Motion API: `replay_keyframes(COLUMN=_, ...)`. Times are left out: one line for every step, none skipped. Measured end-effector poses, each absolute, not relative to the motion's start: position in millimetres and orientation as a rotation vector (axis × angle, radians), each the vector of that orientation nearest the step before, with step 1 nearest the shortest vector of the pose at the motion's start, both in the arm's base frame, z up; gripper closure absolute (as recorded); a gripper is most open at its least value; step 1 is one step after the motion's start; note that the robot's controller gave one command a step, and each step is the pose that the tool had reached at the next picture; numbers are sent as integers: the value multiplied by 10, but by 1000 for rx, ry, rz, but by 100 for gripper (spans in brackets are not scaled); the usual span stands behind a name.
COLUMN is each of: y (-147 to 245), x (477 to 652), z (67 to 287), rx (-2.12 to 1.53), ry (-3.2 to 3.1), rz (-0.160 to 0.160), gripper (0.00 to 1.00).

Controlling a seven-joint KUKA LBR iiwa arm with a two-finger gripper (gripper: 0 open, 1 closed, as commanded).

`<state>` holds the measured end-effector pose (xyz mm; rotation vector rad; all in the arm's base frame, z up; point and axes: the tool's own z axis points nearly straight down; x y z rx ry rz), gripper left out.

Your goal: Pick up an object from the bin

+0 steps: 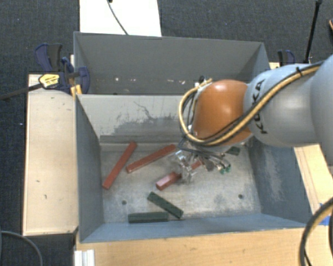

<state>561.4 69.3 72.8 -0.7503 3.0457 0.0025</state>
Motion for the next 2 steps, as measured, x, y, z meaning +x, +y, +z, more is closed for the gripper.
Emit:
replay_keyframes(y=286, x=5523, z=1962, rx=-781, ry=3033, rz=-5, gripper=100)
replay_keyframes(y=396, x=5601, z=2521, rx=-769, ry=3035, rz=-2, gripper=100)
